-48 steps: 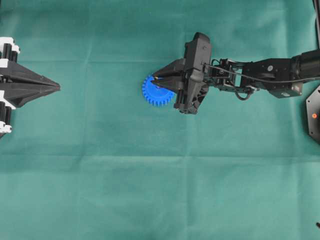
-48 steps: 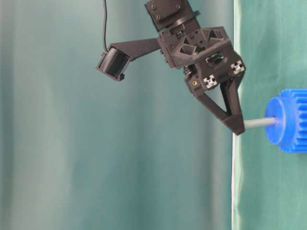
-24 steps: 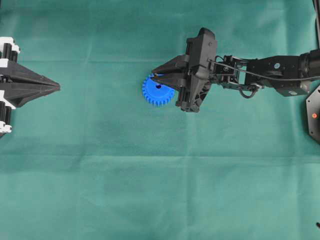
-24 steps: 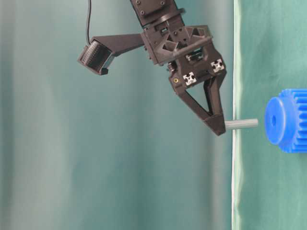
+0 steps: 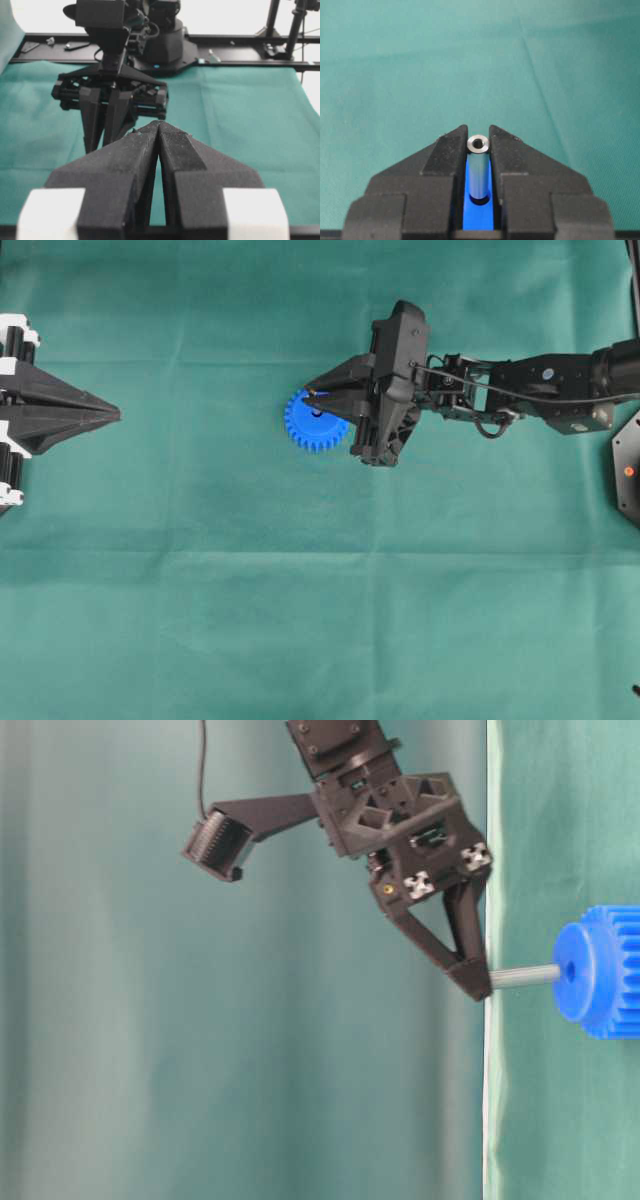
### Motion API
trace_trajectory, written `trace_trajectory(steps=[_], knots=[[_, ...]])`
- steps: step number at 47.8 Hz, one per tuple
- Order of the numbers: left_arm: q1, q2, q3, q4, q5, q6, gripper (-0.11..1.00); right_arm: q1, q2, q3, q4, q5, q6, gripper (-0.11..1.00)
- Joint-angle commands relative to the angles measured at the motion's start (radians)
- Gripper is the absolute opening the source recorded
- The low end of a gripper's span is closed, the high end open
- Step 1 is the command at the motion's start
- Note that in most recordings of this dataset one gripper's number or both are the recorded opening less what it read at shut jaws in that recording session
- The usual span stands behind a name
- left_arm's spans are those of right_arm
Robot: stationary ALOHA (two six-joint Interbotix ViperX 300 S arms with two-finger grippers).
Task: Insert the shaft placed at a random location into the center hole of the medium gear at another random location.
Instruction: 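Lower the right gripper to push the shaft into the gear hole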
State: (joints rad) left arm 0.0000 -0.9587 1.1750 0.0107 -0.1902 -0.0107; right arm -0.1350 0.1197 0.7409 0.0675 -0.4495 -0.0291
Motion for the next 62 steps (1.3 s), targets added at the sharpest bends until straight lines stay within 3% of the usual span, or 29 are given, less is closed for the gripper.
trace_trajectory(steps=[1,29,62], knots=[[0.002,0.008,-0.020,0.003,-0.006,0.000,0.00,0.000,-0.002,-0.012,0.003,-0.011,-0.014,0.13],[0.002,0.008,-0.020,0.003,-0.006,0.002,0.00,0.003,0.091,-0.014,0.014,-0.037,-0.003,0.13],[0.002,0.006,-0.020,0.003,-0.006,0.002,0.00,0.006,0.086,-0.011,0.012,-0.011,-0.005,0.14]])
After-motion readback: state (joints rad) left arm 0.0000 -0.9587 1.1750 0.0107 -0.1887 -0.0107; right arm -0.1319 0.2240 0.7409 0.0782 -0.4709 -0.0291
